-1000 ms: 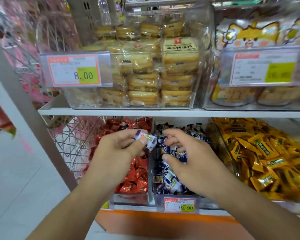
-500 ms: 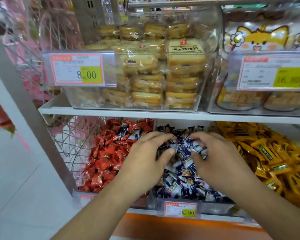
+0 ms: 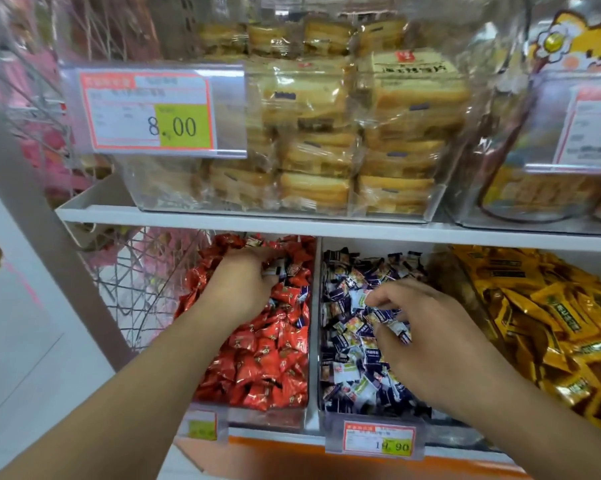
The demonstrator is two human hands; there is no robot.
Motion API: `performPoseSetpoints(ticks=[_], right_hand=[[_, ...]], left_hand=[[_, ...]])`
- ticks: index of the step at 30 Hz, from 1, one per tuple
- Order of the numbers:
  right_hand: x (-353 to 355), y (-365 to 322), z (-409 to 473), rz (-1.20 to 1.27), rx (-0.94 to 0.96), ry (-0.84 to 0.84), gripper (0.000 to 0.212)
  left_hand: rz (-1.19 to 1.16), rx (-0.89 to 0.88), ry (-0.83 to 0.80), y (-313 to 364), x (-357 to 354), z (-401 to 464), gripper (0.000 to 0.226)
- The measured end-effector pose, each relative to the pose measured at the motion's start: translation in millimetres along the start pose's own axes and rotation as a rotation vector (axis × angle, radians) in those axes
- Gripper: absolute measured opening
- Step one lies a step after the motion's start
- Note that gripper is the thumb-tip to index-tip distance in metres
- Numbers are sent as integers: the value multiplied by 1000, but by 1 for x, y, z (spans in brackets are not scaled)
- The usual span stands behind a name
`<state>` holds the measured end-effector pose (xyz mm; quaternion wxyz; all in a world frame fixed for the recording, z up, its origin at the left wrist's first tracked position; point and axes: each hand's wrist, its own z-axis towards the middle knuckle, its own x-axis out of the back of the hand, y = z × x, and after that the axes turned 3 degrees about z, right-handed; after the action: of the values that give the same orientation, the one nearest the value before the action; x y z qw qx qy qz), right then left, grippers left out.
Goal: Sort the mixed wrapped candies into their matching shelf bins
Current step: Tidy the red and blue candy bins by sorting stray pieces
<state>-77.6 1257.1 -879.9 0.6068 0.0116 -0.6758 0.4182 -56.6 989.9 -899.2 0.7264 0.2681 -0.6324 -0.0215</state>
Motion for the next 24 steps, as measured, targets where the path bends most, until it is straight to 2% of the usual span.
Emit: performPoseSetpoints(ticks=[7,13,18,24], right_hand=[[-6,-1,3,6,-4,-27,21],[-7,0,1,3,15,-9,18],[-7,2,2,0,27,-15,16],[-6,3,2,35,34,-17,16]], left_hand=[[-3,-33,-72,-2,0,9,57],[9,-62,14,-9,-3,8,47],[-41,-97,143,-11,-2,0,27],[-204,-38,225,-10,6,-18,18]])
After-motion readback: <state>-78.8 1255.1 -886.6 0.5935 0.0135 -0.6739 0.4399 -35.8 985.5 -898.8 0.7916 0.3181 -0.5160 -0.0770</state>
